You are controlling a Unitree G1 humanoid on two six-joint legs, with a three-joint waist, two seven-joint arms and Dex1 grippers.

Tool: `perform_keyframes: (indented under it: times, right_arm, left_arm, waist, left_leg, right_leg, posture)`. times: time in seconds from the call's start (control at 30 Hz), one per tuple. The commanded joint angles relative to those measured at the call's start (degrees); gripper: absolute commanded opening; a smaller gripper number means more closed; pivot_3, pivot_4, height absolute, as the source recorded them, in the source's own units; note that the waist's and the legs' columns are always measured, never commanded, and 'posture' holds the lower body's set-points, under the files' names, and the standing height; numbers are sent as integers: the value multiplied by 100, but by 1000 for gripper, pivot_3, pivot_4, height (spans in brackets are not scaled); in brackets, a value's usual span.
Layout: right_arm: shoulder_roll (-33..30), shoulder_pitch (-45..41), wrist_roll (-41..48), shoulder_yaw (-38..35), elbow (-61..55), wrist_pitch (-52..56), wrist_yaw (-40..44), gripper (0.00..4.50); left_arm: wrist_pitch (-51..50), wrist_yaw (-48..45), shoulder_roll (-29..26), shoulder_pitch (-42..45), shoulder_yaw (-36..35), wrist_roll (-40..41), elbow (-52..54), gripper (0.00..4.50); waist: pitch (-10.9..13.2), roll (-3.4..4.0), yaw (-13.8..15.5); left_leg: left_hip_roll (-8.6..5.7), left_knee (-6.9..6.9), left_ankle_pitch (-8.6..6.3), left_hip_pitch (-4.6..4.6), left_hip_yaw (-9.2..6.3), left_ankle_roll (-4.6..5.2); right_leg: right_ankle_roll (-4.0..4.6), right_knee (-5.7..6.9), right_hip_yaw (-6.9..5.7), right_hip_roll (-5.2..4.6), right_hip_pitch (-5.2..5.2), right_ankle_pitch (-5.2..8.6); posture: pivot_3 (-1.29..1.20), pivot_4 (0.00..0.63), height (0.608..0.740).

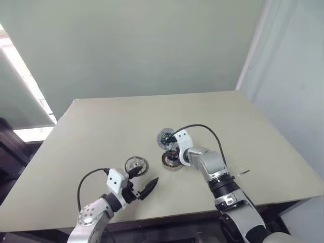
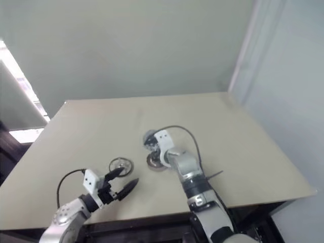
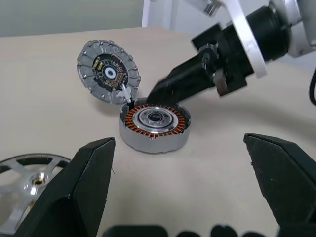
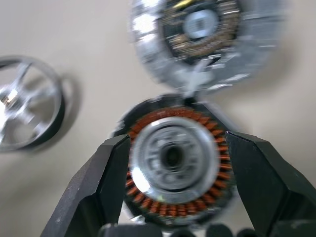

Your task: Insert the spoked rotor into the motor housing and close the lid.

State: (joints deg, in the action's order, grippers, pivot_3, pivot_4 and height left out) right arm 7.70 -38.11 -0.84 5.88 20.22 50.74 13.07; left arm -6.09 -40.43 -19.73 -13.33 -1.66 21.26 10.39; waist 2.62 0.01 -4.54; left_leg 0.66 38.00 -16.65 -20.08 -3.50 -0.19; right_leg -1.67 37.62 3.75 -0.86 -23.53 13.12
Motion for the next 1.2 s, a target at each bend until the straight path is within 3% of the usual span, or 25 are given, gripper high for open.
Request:
perform_keyframes:
  times: [0.03, 0.23, 0.6, 1.2]
  right_arm:
    - [502, 60, 96, -130, -373, 129, -572, 3356]
    - [606, 245, 108, 140, -520, 257, -1070, 3356]
    - [537, 445, 386, 728, -761, -75, -948, 3356]
    - [529, 317, 356, 954, 158, -1049, -965, 3356]
  left_arm:
    - [129, 5, 21, 51, -13, 13, 78, 4500]
    - [155, 3, 57, 46, 2, 6, 53, 4500]
    - [173, 24, 94, 11, 11, 8, 55, 4500]
    - [156, 41, 66, -43, -31, 16, 108, 4500]
  waist:
    - [1, 1, -13]
    - [2, 4, -64]
    - [3, 4, -106]
    - [3, 4, -106]
  left_leg:
    - [0, -1, 0, 0, 1, 0]
    - [1, -5, 0, -1, 0, 0]
    - [1, -3, 0, -3, 0, 1]
    - [1, -4, 0, -4, -1, 0]
  right_leg:
    - [0, 0, 1, 0, -1, 0]
    - [1, 0, 1, 2, -5, 0]
    - [0, 0, 1, 1, -5, 0]
    - [0, -2, 1, 1, -5, 1]
  posture:
    - [0, 0, 740]
    - [0, 0, 740]
    - [0, 0, 740]
    - [0, 0, 740]
